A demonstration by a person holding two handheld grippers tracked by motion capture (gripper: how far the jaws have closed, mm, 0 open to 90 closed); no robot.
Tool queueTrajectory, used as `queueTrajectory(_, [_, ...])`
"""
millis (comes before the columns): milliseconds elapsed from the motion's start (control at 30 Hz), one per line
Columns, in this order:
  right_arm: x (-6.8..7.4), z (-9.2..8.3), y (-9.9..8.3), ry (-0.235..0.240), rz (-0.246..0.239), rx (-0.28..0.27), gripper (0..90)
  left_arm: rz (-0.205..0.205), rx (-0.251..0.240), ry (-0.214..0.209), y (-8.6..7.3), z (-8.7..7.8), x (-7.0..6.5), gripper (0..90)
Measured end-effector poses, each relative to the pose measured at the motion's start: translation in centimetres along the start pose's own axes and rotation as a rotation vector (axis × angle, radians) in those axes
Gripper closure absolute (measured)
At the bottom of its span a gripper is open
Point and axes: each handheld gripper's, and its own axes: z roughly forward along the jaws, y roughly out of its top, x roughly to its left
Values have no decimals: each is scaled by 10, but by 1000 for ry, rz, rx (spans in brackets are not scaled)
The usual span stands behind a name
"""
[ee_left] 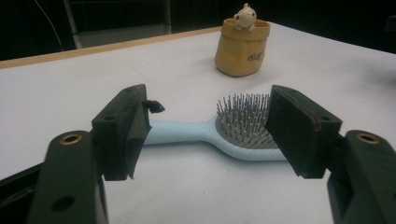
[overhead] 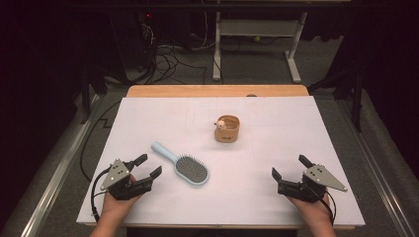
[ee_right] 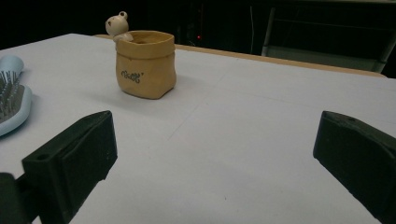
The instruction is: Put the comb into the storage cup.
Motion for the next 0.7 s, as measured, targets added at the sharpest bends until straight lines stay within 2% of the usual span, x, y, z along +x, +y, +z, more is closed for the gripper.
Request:
queueTrajectory(100, [0, 0, 0, 1, -1, 1, 6, -8, -14, -8, -1, -1, 0, 353])
queueTrajectory(167, [0, 0, 0, 1, -1, 0, 6, -17, -18, -35, -2, -2, 1, 392])
queueTrajectory(233, [0, 0, 0, 0, 1, -3, 6, -29, -25, -42, -2, -2, 2, 429])
queueTrajectory(400, [1, 0, 0, 1, 0, -2, 6, -44, -31, -67, -2, -3, 2, 609])
queueTrajectory(500, [1, 0, 0, 1, -2, -1, 6, -41, -21, -77, -2, -2, 1, 650])
queueTrajectory(567, [1, 0, 1, 2, -3, -2, 6, -40, -8, -73, -1, -1, 1, 670])
queueTrajectory(667, [1, 0, 1, 3, -4, -2, 7, -55, 21, -65, -1, 1, 1, 601])
queueTrajectory(700, [2, 0, 1, 4, -5, -2, 6, -46, 25, -58, -1, 1, 0, 609])
